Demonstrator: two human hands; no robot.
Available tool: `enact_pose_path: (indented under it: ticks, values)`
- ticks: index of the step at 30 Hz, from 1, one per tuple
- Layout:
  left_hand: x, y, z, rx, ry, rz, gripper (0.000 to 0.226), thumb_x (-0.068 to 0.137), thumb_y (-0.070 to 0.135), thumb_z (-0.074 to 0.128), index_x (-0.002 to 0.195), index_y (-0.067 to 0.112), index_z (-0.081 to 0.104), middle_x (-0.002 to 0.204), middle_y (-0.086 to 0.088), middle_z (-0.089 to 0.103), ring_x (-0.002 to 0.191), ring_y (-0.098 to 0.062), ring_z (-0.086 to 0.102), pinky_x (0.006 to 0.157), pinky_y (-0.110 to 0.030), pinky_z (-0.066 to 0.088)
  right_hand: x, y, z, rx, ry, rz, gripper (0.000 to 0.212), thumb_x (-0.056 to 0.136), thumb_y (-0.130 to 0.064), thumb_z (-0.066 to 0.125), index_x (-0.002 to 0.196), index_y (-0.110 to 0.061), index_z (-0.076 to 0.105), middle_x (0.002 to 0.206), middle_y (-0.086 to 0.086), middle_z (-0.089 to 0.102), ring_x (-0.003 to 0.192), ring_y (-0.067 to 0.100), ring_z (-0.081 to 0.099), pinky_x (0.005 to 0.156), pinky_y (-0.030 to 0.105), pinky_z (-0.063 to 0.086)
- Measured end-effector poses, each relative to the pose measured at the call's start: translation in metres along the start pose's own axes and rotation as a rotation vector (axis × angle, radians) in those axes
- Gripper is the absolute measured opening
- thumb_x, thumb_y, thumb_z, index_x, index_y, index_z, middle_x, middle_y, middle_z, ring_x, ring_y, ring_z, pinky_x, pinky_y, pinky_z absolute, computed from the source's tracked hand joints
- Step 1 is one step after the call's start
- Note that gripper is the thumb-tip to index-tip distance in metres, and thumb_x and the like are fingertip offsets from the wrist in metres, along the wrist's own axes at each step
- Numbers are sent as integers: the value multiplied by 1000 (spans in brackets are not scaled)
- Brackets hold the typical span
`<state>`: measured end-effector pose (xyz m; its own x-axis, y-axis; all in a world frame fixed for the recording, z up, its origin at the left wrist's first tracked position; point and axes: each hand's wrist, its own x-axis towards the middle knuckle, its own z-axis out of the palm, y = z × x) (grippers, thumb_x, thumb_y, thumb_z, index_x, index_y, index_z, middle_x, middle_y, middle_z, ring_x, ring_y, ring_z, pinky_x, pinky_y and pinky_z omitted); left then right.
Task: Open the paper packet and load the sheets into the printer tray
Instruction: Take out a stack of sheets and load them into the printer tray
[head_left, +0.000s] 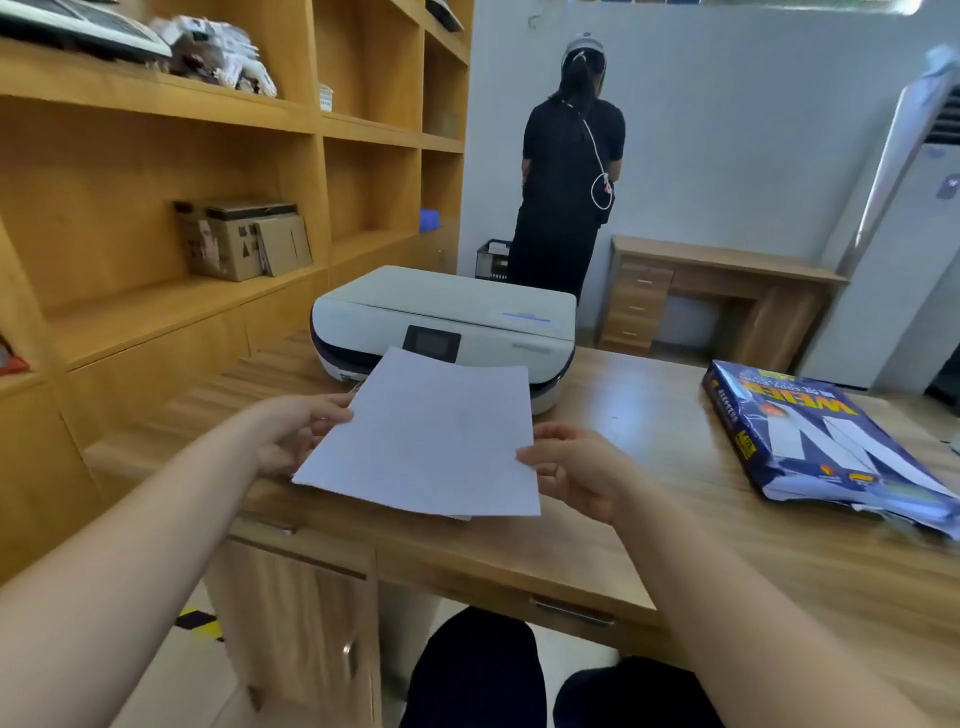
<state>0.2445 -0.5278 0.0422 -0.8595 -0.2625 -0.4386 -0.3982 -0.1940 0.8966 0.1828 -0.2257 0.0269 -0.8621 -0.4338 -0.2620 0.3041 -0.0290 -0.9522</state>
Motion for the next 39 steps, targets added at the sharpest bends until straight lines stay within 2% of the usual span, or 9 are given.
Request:
enact_pose_path:
  ticks: [3, 6, 11, 18, 24, 30, 33, 35, 39]
  values:
    - [-6, -6, -19, 23, 32, -20, 19, 90, 3, 59, 100, 14, 70, 87, -12, 75, 92, -29, 64, 97, -50, 47, 4, 10, 16, -57, -43, 17, 36, 81, 7, 68, 113, -4, 55, 109, 16, 70, 95, 32, 71, 79, 39, 59]
    - [-6, -14, -37, 47, 58, -59, 16, 90, 3, 59, 99, 12, 68, 100, -15, 71, 106, -33, 62, 100, -51, 45, 10, 23, 31, -121, -57, 54, 47, 77, 3, 72, 119, -6, 53, 111, 15, 70, 97, 31, 70, 85, 43, 58]
    - [-1, -28, -58, 53, 70, -111, 16, 88, 3, 63, 100, 12, 69, 101, -16, 73, 109, -34, 63, 98, -50, 47, 10, 39, 46, -127, -111, 101, 46, 78, 4, 72, 119, -5, 53, 110, 17, 70, 93, 32, 71, 83, 44, 58]
    - [4, -35, -66, 84, 61, -127, 19, 87, 5, 65, 104, 13, 69, 111, -17, 68, 108, -34, 64, 77, -44, 58, 6, 45, 50, -93, -136, 137, 38, 80, 5, 70, 113, -3, 53, 108, 18, 71, 94, 33, 71, 82, 42, 58]
    - [9, -37, -67, 136, 48, -126, 24, 87, 4, 65, 109, 13, 68, 115, -19, 68, 110, -35, 63, 86, -45, 55, 6, 46, 51, -30, -115, 186, 28, 91, -2, 59, 118, 2, 53, 106, 24, 70, 90, 33, 72, 61, 31, 60]
    - [14, -34, -55, 174, 64, -136, 15, 89, 2, 61, 99, 11, 68, 109, -19, 65, 104, -35, 63, 78, -42, 55, 9, 44, 40, 17, -91, 204, 25, 92, 1, 56, 116, 8, 54, 104, 26, 69, 74, 28, 73, 52, 26, 57]
    - [16, -30, -52, 197, 59, -158, 19, 89, 2, 61, 106, 9, 67, 101, -18, 67, 88, -31, 66, 65, -39, 59, 10, 44, 38, 25, -85, 216, 21, 92, 2, 56, 113, 7, 56, 104, 26, 69, 75, 28, 73, 51, 25, 57]
    - [18, -26, -52, 212, 55, -174, 20, 89, 3, 62, 108, 8, 65, 105, -19, 66, 89, -33, 67, 57, -39, 60, 11, 46, 38, 34, -79, 217, 20, 92, 3, 56, 111, 6, 55, 102, 25, 69, 75, 28, 73, 51, 26, 57]
    - [22, -17, -53, 289, 69, -161, 20, 92, 7, 60, 111, 9, 64, 104, -17, 65, 90, -31, 66, 60, -38, 59, 16, 49, 42, 63, -91, 221, 25, 92, 4, 55, 117, 7, 55, 105, 24, 70, 85, 29, 73, 58, 28, 59]
